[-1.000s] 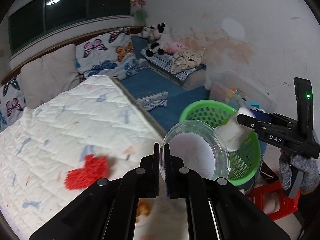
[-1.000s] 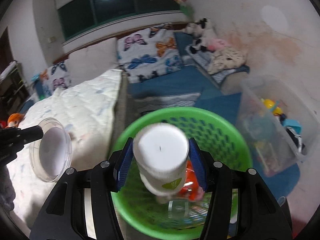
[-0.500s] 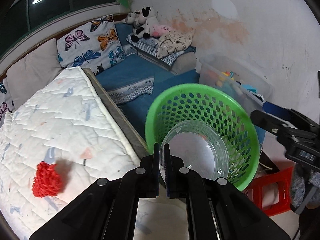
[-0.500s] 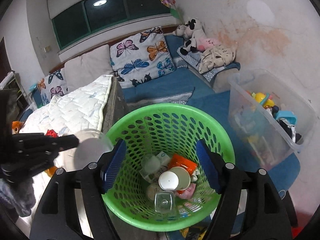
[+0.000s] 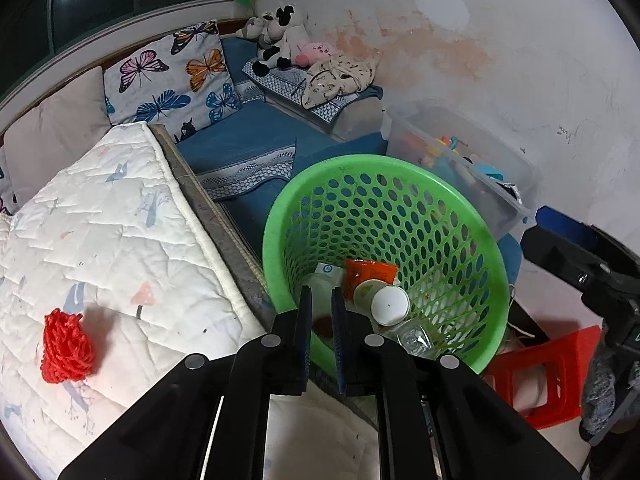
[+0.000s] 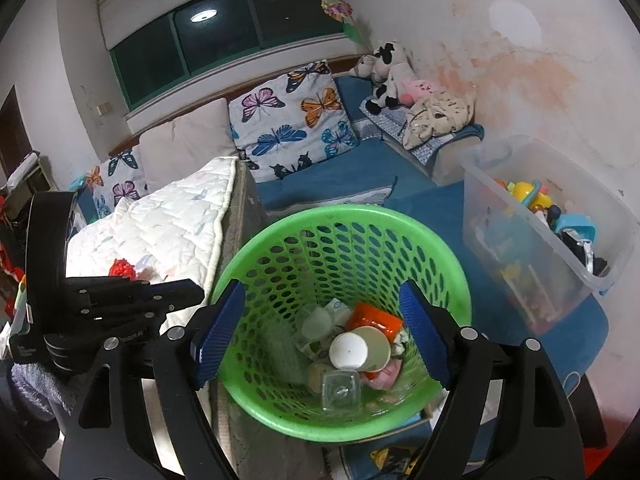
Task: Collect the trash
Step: 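Open the left tool to drop the clear bowl, then move both tools back over the bed, then grasp the orange peel with the right tool while the left tool grasps the red mesh net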
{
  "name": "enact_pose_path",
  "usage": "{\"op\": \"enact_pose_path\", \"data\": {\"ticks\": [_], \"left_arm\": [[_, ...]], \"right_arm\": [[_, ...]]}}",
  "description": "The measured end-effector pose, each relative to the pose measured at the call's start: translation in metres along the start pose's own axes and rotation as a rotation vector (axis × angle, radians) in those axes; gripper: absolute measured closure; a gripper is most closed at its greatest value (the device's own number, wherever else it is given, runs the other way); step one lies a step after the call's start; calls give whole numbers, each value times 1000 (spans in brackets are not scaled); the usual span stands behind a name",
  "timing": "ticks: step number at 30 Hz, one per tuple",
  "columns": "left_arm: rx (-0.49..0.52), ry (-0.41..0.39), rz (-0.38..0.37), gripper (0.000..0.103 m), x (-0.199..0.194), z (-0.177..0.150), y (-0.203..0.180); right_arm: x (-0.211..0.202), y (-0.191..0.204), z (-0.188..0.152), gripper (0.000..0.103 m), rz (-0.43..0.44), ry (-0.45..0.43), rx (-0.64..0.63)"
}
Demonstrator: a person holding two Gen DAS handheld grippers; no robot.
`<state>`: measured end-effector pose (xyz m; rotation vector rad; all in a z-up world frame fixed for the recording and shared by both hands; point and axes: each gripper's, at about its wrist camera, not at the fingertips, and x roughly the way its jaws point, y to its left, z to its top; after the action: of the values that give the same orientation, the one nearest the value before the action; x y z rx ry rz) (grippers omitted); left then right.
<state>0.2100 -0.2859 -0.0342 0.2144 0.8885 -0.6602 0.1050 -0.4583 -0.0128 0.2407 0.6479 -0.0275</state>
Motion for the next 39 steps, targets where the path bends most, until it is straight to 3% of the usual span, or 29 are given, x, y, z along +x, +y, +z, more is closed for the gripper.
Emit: {"op": "enact_pose_path", "data": {"ticks": [16, 17, 19, 20, 28, 39], "left_arm": [[-108, -57, 85, 92, -63, -42, 76], [-118, -59, 86, 89, -66, -45, 81], [-147, -68, 108, 67, -75, -52, 94], [-159, -80, 126, 49, -80, -56, 100], [-237, -121, 196, 47, -109, -79, 145], [-293, -129, 251, 47, -122, -102, 181]], "right_arm": [[14, 76, -33, 21, 132, 86, -100], [17, 84, -36, 21, 144, 96, -112], [22, 99, -41, 21, 167, 111, -134], [24, 107, -43, 21, 178, 117, -144], [43, 165, -57, 21, 266, 168, -214], [77, 217, -61, 27, 299, 206, -267]]}}
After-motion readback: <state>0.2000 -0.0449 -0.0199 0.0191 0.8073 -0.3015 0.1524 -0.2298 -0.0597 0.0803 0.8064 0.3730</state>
